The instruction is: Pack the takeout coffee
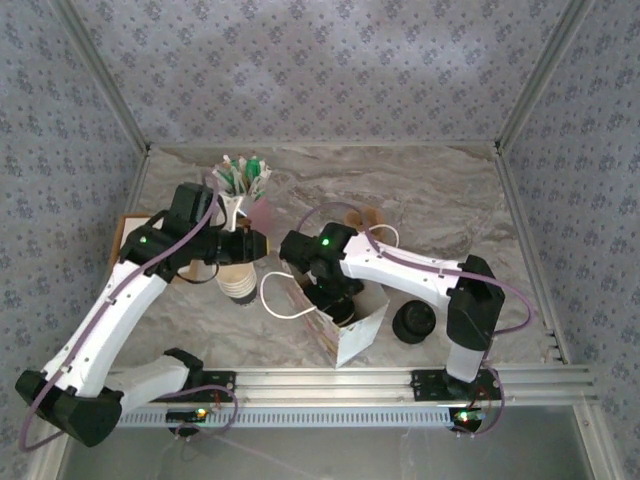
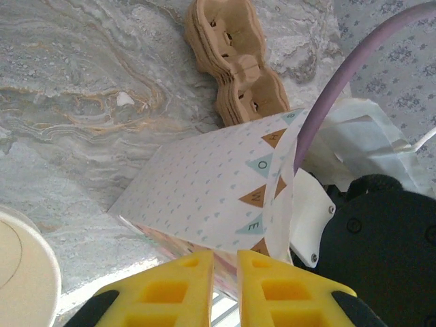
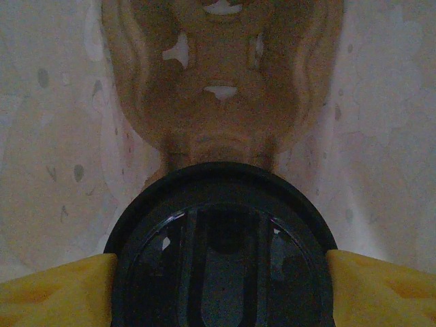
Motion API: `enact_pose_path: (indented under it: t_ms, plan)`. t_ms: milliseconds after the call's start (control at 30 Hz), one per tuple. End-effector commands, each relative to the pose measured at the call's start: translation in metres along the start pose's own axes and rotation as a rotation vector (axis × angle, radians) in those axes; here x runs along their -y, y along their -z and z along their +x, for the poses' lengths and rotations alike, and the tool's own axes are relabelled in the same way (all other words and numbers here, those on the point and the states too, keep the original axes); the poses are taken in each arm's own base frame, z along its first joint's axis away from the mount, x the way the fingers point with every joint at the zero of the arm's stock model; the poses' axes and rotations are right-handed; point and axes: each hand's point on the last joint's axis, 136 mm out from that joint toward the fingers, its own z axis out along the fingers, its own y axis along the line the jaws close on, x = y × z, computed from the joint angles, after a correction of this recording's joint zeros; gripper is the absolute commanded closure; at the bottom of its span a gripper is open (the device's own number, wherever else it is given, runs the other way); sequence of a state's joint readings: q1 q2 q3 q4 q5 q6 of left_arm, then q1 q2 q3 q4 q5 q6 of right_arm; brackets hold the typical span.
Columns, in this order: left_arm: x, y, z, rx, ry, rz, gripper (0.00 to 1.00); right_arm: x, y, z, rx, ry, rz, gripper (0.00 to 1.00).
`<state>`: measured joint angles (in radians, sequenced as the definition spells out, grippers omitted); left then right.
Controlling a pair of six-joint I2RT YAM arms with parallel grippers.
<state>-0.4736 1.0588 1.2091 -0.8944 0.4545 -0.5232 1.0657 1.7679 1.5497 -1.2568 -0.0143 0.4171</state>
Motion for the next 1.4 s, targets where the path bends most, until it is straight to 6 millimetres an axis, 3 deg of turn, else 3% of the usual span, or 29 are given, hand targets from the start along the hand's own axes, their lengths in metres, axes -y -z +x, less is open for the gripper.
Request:
enact_pose_path:
  t_ms: [0,300,400,633,933,1133,1367]
  plan:
    - [0.001,0.005,0.003,0.017,0.018,0.003,0.83,0.011,0.006,0.010,-0.014,0.003,0.022,0.21]
    - [0.012,0.037,0.006,0.130,0.033,0.046,0.68,0.012,0.007,0.006,0.008,-0.041,0.022,0.21]
    - [0.017,0.047,0.009,0.168,0.034,0.080,0.58,0.011,0.006,0.002,0.024,-0.047,0.025,0.21]
    - [0.029,0.046,0.024,0.150,0.024,0.163,0.41,0.010,0.002,0.004,0.026,-0.100,0.022,0.20]
    - [0.059,0.037,0.038,0.107,-0.056,0.260,0.41,0.008,0.001,0.001,0.019,-0.112,0.021,0.20]
    - [0.053,0.031,0.041,0.107,-0.058,0.233,0.57,0.008,0.003,-0.010,0.028,-0.091,0.019,0.20]
    - [0.041,0.028,0.036,0.126,-0.048,0.165,0.58,0.008,0.007,-0.028,0.051,-0.059,-0.005,0.20]
